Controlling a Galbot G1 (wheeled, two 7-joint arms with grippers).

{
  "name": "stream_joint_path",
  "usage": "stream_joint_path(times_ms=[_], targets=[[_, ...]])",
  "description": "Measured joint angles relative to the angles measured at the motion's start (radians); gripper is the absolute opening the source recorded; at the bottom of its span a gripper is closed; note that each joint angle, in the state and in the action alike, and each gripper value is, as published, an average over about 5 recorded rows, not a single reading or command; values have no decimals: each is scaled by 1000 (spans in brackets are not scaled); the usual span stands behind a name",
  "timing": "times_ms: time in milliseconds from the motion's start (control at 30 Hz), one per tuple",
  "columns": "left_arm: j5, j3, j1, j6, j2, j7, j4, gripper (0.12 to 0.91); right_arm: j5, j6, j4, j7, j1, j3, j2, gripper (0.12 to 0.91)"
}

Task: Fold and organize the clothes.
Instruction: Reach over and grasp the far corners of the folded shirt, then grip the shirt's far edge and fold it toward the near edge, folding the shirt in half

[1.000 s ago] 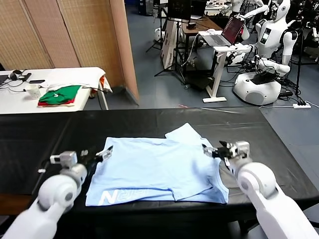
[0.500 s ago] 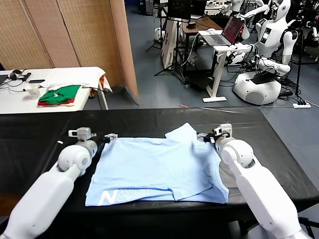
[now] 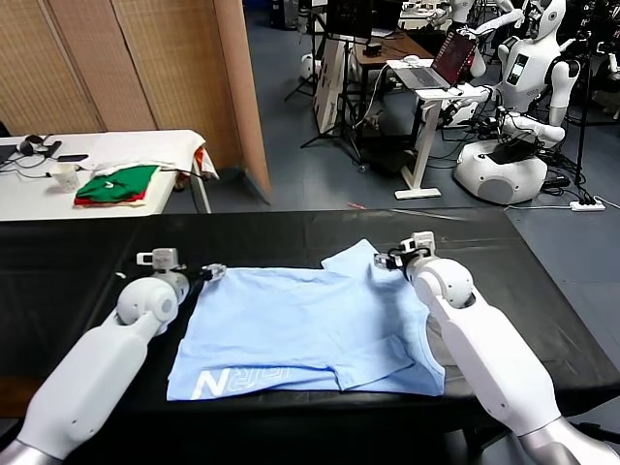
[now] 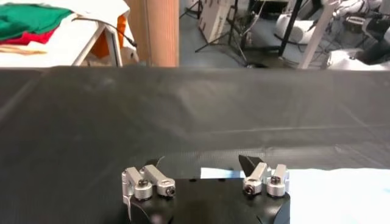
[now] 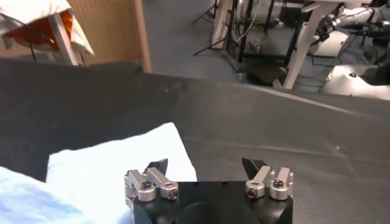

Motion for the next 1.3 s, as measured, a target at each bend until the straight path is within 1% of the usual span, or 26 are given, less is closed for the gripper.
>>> stream_joint_path(times_ms=[200,233,300,333,400,433,467,533,567,600,700,800,933,1133,1300], targets=[[11,0,14,3,6,1,-11,679,-3,0,-14,-12,0,-8,1,732],[14,-1,16,3,6,3,-11,644,-3,0,-18,-12,0,-10,3,706],[22,-1,19,4,7,8,-13,581,-2,0,-25,-14,0,-14,7,635],[25,-1,21,4,7,11,-14,529,-2,0,-28,-14,0,-16,9,600],[30,0,23,6,8,14,-16,440,-3,1,-32,-17,1,-18,14,506],[31,0,24,7,8,15,-18,381,-3,1,-33,-19,1,-19,16,458],[33,1,24,8,8,15,-19,334,-3,1,-35,-20,2,-19,18,397],[34,3,25,9,9,15,-21,262,-4,1,-41,-21,4,-20,22,308],[35,4,25,10,9,15,-21,241,-4,1,-44,-22,6,-19,24,260],[35,5,25,10,10,16,-22,229,-4,1,-48,-22,7,-19,25,232],[36,6,27,10,11,17,-23,205,-6,1,-54,-27,8,-17,27,167],[39,6,29,10,11,18,-23,195,-13,1,-52,-30,6,-14,27,142],[42,7,30,9,11,19,-23,190,-23,6,-32,-36,-4,-4,20,142],[45,0,36,6,16,12,-40,180,-23,73,22,-42,-33,22,4,142],[38,-21,57,5,34,2,-87,164,-23,124,79,-54,-75,52,-14,142]])
